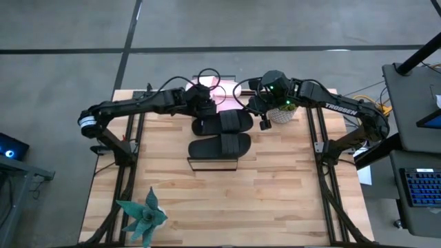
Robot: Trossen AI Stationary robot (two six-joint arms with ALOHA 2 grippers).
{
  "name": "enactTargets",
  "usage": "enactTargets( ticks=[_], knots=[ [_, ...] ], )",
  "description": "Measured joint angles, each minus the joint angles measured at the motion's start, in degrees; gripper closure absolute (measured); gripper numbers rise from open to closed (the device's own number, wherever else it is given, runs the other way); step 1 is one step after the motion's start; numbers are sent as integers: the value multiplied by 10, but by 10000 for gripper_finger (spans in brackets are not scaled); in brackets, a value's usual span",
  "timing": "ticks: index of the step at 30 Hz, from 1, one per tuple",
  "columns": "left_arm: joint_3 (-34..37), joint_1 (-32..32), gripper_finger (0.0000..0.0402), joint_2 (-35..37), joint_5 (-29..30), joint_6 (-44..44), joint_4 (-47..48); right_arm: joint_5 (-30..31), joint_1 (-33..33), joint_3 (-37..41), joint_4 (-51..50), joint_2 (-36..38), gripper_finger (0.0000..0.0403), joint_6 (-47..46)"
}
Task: Pick and place slides into the shelf
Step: Put the black slide on the shelf
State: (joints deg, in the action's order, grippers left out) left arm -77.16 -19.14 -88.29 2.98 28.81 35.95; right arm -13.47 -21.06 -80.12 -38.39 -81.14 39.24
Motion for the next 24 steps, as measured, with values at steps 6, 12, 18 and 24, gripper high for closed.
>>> enactTargets(
  ticks=[6,12,18,24],
  knots=[
    [2,0,401,0,-23,-1,3,0,0,0,1,0,394,0],
    [9,-1,401,0,-24,1,-4,0,0,1,1,0,394,0],
    [10,0,401,1,-24,3,-4,0,0,1,1,0,394,3],
    [13,1,402,24,-33,6,-5,0,-3,13,0,0,394,2]
  ],
)
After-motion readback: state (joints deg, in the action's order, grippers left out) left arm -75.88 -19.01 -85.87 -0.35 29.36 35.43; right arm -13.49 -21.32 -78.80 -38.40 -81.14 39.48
